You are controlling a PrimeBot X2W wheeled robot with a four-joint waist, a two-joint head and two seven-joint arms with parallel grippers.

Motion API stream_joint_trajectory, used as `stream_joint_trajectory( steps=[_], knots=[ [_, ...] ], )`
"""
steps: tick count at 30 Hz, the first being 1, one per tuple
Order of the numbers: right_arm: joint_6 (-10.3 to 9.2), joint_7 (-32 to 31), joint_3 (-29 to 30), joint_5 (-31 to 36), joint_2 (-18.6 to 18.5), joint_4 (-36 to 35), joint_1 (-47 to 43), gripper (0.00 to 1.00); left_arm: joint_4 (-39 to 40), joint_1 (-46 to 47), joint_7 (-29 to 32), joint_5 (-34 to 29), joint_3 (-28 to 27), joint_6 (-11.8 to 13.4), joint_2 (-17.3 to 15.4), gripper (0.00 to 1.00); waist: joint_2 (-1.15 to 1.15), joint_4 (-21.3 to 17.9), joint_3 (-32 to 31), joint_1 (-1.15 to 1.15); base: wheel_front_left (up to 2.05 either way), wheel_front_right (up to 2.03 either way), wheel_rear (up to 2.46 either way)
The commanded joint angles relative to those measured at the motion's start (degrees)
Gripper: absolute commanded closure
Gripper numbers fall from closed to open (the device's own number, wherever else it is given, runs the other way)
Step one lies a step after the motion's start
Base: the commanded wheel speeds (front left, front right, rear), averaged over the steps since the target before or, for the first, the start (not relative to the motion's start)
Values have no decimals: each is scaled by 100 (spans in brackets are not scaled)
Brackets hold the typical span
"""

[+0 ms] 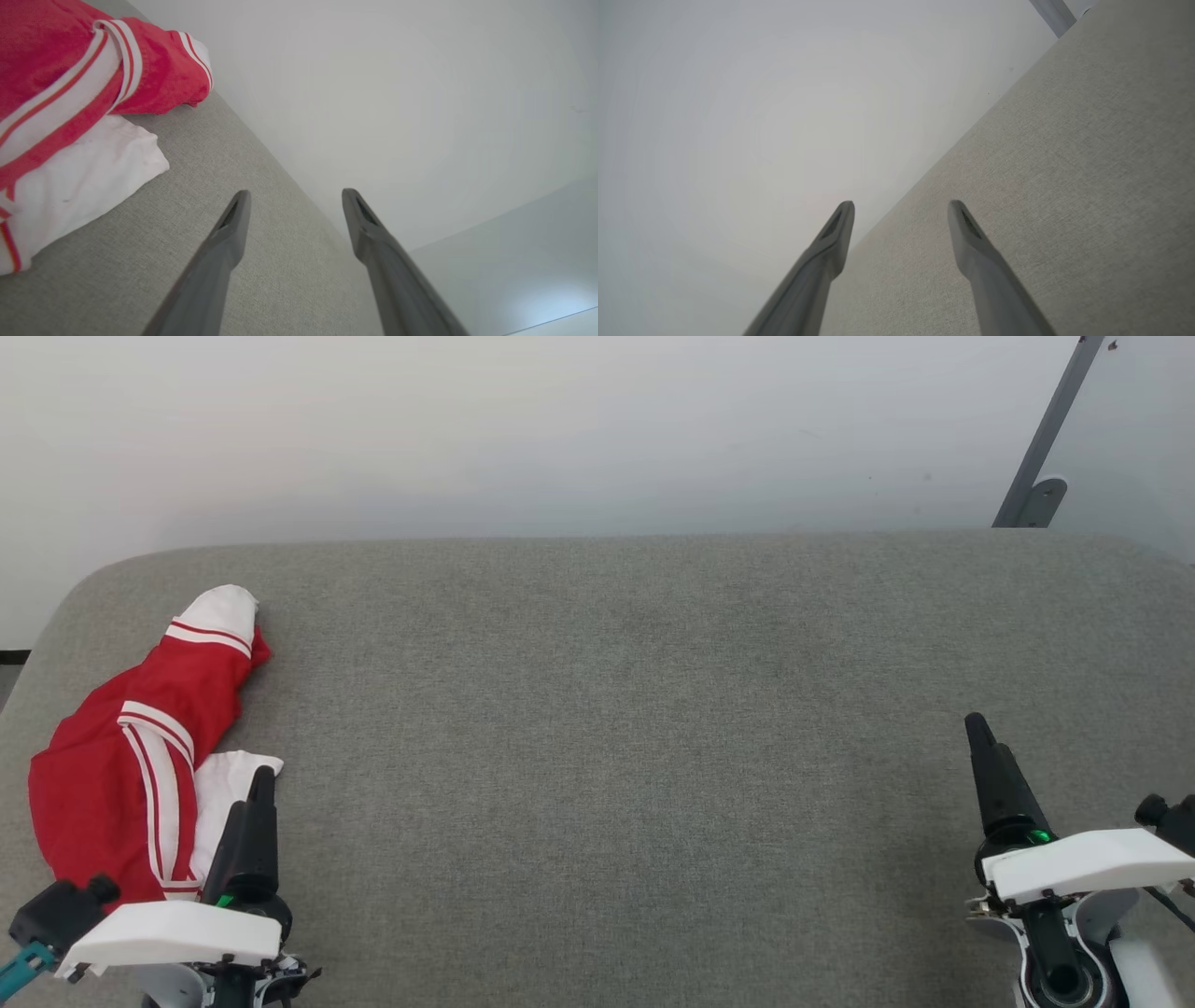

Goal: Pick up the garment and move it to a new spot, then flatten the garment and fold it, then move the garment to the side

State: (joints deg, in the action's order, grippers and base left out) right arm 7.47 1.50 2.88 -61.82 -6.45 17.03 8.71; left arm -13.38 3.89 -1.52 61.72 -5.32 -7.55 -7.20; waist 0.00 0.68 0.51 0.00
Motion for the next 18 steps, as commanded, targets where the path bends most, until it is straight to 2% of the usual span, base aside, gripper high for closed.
stream_joint_trajectory(
  steps=[1,9,18],
  knots=[
    [2,61,-4,276,-44,-93,125,0,117,64,-54,-246,-13,3,-54,0,0,3,0,0,0,0,0],
    [2,226,-18,1479,-47,-122,143,0,160,6,-221,-1042,42,4,-112,0,0,14,12,0,0,0,0],
    [2,396,26,2438,4,-169,169,0,223,-17,-390,-1761,62,5,-202,0,0,19,58,0,0,0,0]
  ],
)
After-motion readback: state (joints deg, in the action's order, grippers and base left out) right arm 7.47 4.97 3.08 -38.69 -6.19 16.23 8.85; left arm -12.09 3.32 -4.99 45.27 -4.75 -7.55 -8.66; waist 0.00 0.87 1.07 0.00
